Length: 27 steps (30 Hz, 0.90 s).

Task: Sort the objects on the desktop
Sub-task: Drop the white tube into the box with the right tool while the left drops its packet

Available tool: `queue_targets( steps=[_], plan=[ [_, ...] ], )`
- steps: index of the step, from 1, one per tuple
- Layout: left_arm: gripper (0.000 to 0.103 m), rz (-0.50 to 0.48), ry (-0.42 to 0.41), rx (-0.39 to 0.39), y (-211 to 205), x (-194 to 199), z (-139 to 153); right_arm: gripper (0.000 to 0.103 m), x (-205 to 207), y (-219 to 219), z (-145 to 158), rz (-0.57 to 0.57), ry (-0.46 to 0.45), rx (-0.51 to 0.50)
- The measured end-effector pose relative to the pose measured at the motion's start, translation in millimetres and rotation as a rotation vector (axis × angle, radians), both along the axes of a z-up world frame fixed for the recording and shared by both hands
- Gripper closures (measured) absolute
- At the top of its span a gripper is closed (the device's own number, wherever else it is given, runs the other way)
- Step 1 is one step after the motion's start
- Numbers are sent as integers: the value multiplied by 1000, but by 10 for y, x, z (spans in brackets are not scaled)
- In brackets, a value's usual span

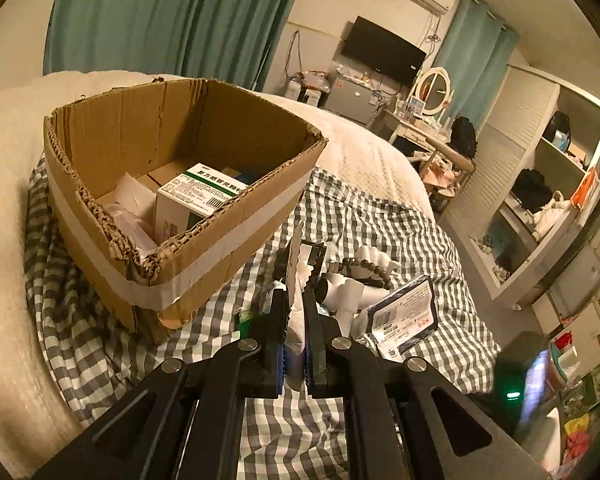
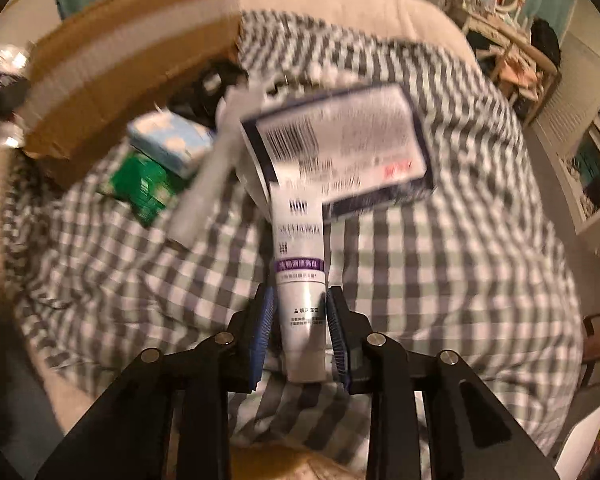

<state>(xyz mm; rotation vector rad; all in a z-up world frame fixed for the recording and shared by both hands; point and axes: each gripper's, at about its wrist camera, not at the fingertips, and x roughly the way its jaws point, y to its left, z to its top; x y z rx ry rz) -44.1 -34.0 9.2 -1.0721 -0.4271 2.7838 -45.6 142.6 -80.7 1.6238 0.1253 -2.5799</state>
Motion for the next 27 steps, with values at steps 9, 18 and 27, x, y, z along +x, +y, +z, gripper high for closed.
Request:
queue_targets(
  steps=[9, 18, 27],
  plan=[
    [96, -14, 104, 94, -152, 142, 291, 79, 190, -52, 989, 33, 263, -197],
    [96, 218, 97, 52, -827, -489, 1019, 78, -713, -1009, 1919, 212, 411, -350],
    [91, 302, 14, -39, -1146, -1014, 555, 68, -1295, -1286, 1832, 139, 348, -411]
  ],
)
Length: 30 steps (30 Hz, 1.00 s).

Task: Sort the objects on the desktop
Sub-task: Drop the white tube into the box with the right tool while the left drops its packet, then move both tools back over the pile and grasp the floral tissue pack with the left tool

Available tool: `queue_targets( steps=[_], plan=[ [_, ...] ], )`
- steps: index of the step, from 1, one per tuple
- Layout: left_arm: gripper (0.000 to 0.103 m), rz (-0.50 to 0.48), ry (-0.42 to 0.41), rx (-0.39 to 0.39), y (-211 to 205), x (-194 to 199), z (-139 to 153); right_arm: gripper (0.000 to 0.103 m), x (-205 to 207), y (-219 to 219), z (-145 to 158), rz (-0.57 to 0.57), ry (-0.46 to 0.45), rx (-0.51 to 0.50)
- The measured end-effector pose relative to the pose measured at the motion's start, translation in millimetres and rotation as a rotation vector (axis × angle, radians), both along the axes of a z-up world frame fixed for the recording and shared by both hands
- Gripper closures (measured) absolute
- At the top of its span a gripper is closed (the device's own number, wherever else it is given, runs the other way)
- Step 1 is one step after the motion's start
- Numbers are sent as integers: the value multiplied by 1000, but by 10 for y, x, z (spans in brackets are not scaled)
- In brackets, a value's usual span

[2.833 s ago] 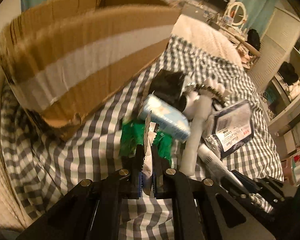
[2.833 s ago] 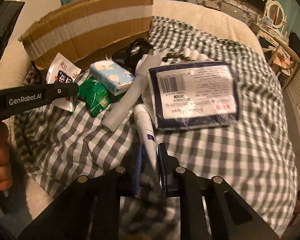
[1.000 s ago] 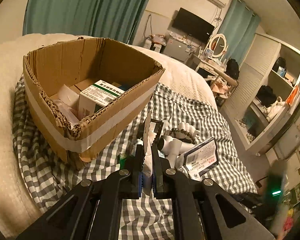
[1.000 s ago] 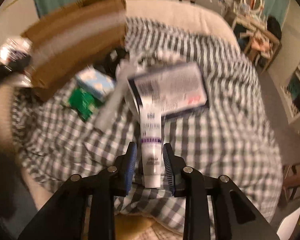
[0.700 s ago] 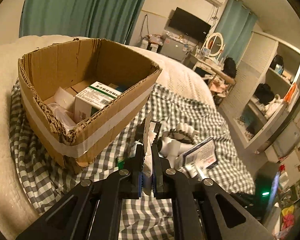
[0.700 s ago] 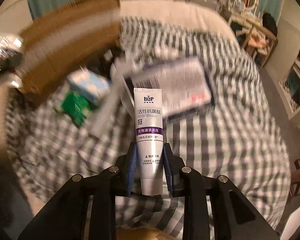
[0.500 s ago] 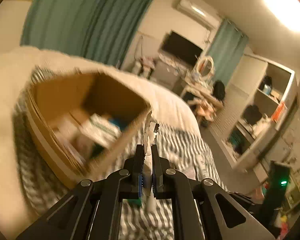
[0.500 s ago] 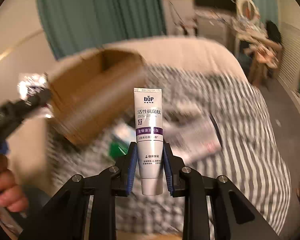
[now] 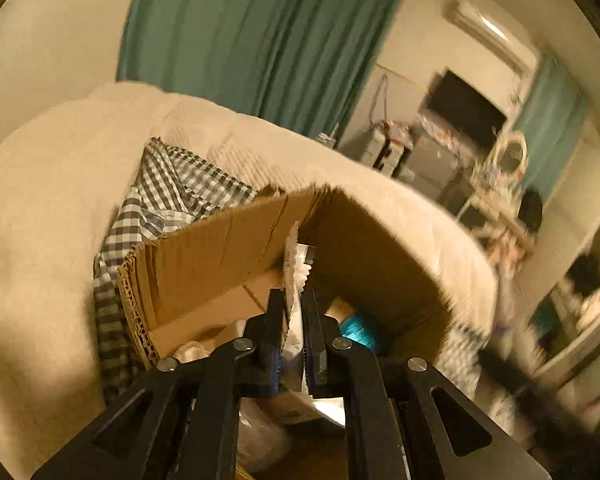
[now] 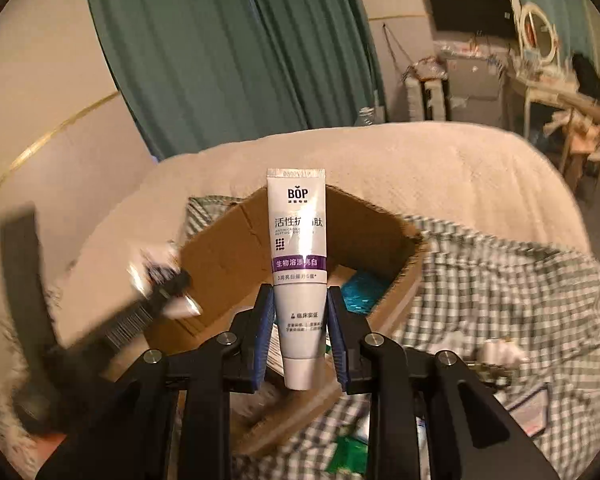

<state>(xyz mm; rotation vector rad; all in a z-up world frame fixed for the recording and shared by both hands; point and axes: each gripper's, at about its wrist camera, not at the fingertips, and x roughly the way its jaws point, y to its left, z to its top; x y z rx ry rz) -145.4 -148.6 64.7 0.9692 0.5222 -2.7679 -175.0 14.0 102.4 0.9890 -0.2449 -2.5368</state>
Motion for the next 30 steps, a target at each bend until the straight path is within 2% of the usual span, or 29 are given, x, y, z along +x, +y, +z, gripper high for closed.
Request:
queue_targets(
  steps=[1, 2, 3, 4, 7, 8, 12, 14, 16, 19, 21, 24, 27, 28, 30],
  plan=[
    [80, -4, -18, -28, 3, -27, -53, 49, -15, 30, 29, -23, 20, 5],
    [57, -14, -32, -29, 2, -59, -101, 39, 3, 64, 46, -37, 42, 4],
    [43, -17, -41, -10, -11, -77, -135, 28, 37, 95, 94, -59, 78, -8],
    [31, -10, -37, 18, -40, -63, -164, 27, 70, 147, 127, -68, 93, -25],
    [25, 3, -31, 45, -97, -34, -159, 27, 185, 293, 210, -99, 106, -45],
    [22, 1, -32, 46, -100, -27, -155, 27, 240, 316, 224, -107, 105, -36],
    [20, -8, -40, 47, -46, 47, -87, 27, 511, 583, 216, -182, 100, 29],
    [20, -63, -47, 30, 54, 96, -6, 27, 756, 799, 181, -232, 102, 66],
    [19, -114, -14, -10, 188, 216, 114, 27, 1002, 1048, 142, -287, 104, 106],
    [4, -200, 30, -59, 474, 396, 268, 22, 1228, 1419, 64, -358, 97, 142],
    [3, -254, 46, -68, 666, 491, 299, 22, 1342, 1664, -39, -389, 85, 150],
    [3, -297, 69, -71, 1011, 695, 152, 22, 1540, 1950, -252, -426, 71, 134],
    [1, -289, 146, 36, 1216, 1053, -286, 20, 1645, 2105, -543, -468, 51, 125],
    [0, -297, 123, 79, 1286, 1107, -452, 20, 1620, 2138, -655, -467, 28, 128],
    [0, -371, 14, 117, 1401, 1006, -636, 20, 1634, 2198, -812, -462, 1, 103]
  ],
)
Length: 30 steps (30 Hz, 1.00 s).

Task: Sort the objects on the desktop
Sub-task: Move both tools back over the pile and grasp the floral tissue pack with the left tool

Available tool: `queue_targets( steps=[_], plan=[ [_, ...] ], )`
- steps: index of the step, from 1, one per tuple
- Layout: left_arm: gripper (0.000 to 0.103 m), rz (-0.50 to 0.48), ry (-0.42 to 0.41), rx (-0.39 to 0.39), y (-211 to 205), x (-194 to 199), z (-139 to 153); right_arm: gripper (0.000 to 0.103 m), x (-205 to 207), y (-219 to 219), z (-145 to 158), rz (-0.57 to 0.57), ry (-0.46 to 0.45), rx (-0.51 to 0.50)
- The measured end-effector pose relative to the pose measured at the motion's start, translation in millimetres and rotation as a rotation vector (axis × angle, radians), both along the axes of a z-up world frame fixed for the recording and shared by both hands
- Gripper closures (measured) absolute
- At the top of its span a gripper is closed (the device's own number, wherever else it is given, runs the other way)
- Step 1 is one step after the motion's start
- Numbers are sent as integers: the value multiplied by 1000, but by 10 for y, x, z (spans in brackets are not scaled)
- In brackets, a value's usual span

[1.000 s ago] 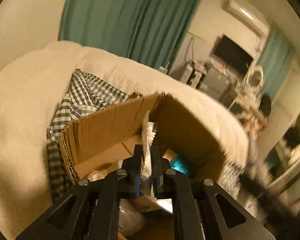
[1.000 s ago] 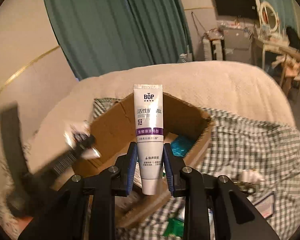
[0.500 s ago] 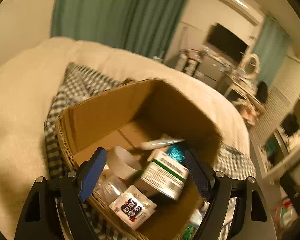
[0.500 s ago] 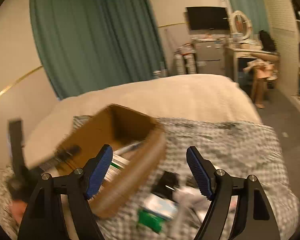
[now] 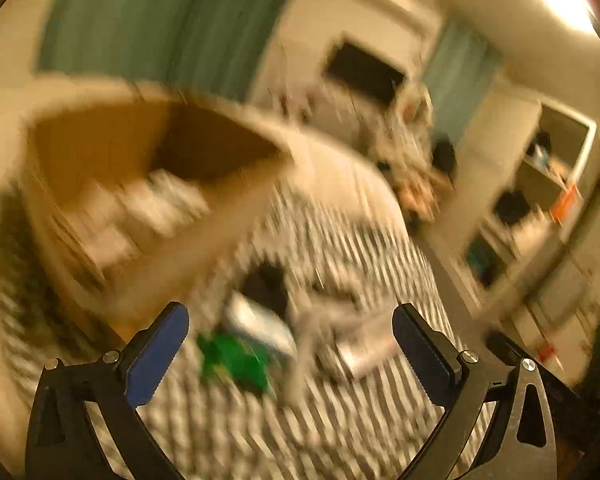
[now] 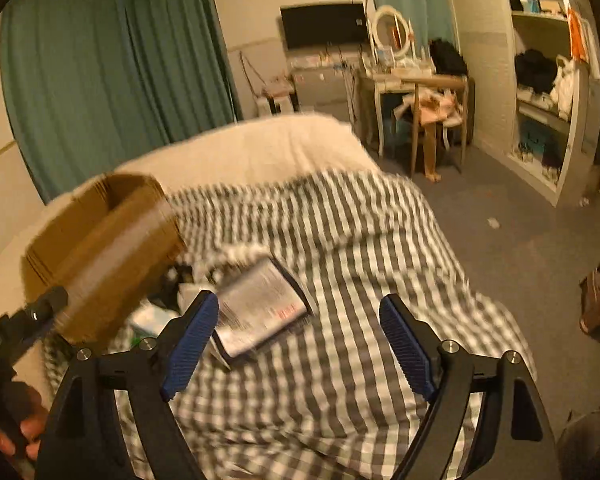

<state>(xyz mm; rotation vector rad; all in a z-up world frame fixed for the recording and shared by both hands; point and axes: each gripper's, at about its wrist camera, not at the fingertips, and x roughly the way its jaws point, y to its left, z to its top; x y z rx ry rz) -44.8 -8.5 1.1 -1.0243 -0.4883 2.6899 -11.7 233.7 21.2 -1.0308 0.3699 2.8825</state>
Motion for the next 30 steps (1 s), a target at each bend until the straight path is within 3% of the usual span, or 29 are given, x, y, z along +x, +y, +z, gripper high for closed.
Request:
queue_targets(
  steps=[1, 3, 5, 8, 14, 17, 24, 30],
  plan=[
    [0, -13, -49, 3, 33, -76, -71, 20, 1, 36, -79, -1, -8, -31],
    [0, 52, -81, -11, 63, -141, -186, 18, -13, 80, -212, 2, -29, -82],
    [0, 82, -98, -89, 146, -202, -295, 18, -33, 114, -325, 9, -54, -112],
    [0, 30, -127, -228, 349, -306, -461, 18, -54, 157, -428, 9, -64, -104],
    [0, -29, -98, -413, 526, -442, -578, 18, -24, 180, -431, 27, -54, -144],
    [0, 11, -99, -478, 479, -502, -631, 16, -68, 178, -425, 27, -70, -151],
    [0, 2, -191, -499, 368, -663, -791, 16, -37, 222, -394, 20, -63, -199],
    [0, -69, -146, -616, 590, -668, -899, 16, -15, 274, -426, -4, -80, -221]
  ],
)
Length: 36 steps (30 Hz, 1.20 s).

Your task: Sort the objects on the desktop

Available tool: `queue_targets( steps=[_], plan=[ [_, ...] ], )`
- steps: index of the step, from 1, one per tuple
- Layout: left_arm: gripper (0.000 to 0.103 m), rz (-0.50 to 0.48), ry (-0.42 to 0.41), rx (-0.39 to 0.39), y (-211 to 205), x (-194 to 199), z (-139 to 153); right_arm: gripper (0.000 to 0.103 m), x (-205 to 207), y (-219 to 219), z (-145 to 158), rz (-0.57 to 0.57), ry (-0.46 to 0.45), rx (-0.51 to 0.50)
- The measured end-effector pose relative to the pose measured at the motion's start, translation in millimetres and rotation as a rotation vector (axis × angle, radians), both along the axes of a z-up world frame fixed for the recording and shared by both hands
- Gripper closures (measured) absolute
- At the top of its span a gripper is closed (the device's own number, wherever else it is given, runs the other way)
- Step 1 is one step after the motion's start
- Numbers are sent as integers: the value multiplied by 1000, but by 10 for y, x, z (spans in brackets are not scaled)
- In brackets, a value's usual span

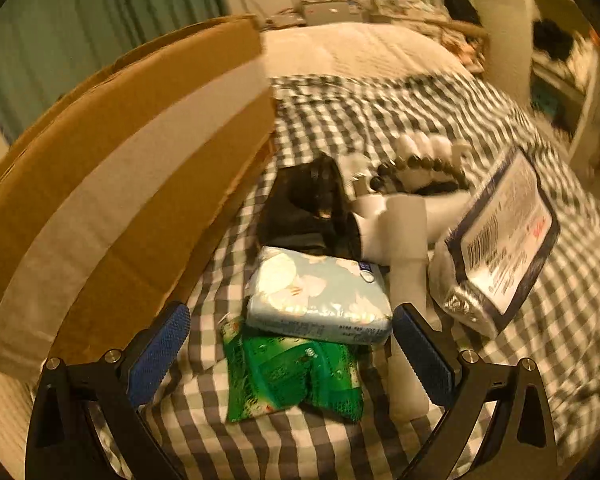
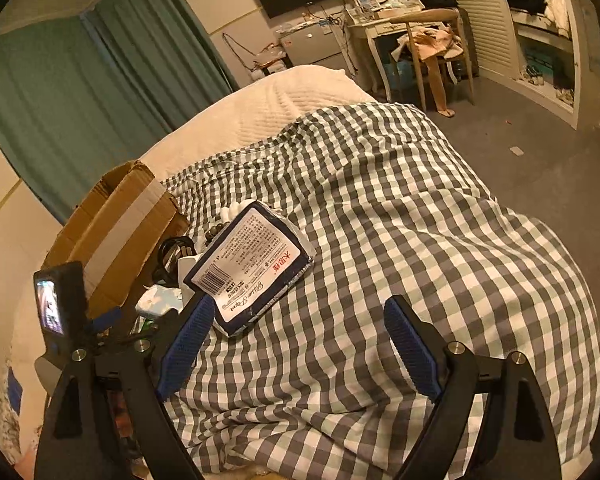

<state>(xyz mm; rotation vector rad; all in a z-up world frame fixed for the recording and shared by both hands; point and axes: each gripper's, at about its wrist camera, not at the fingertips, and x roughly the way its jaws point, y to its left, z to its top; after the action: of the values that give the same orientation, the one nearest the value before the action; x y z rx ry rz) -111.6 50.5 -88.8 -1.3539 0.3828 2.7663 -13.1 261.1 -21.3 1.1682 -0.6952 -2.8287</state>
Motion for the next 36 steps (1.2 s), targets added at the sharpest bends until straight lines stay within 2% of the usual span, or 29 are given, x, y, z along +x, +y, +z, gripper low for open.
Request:
queue_targets(
  steps=[5, 6, 8, 9, 12, 14, 17, 21, 27, 29, 32, 35, 36],
  plan=[
    [0, -41, -29, -55, 79, -63, -78, 16, -14, -66, -6, 24, -6, 20],
    [3, -48, -43, -56, 82, -86, -82, 16, -23, -83, -12, 30, -10, 25],
    [24, -69, -93, -6, 79, -115, -97, 16, -35, -111, -45, 39, -19, 33],
    [24, -74, -105, 12, 81, -109, -98, 16, -38, -118, -60, 41, -23, 33],
    [29, -98, -83, -18, 125, -58, -61, 16, -66, -146, -111, 46, -37, 28],
    [32, -99, -75, -9, 119, -38, -24, 16, -66, -162, -122, 51, -37, 27],
    [33, -84, -44, 13, 71, 1, 114, 16, -74, -218, -114, 67, -27, 33],
    [33, -39, 44, 49, -71, 134, 433, 16, -75, -342, -98, 117, 0, 43],
    [33, 10, 173, 204, -306, 202, 921, 16, -117, -680, -147, 234, 8, 28],
    [33, 24, 211, 225, -358, 210, 1037, 17, -192, -830, -180, 275, -8, 9],
    [33, 36, 244, 254, -455, 237, 1136, 26, -327, -1055, -262, 314, -33, 3],
    [33, 57, 247, 285, -583, 197, 1149, 34, -558, -1275, -474, 317, -85, -5],
    [33, 66, 240, 296, -627, 183, 1141, 40, -653, -1339, -566, 314, -111, -13]
  ],
)
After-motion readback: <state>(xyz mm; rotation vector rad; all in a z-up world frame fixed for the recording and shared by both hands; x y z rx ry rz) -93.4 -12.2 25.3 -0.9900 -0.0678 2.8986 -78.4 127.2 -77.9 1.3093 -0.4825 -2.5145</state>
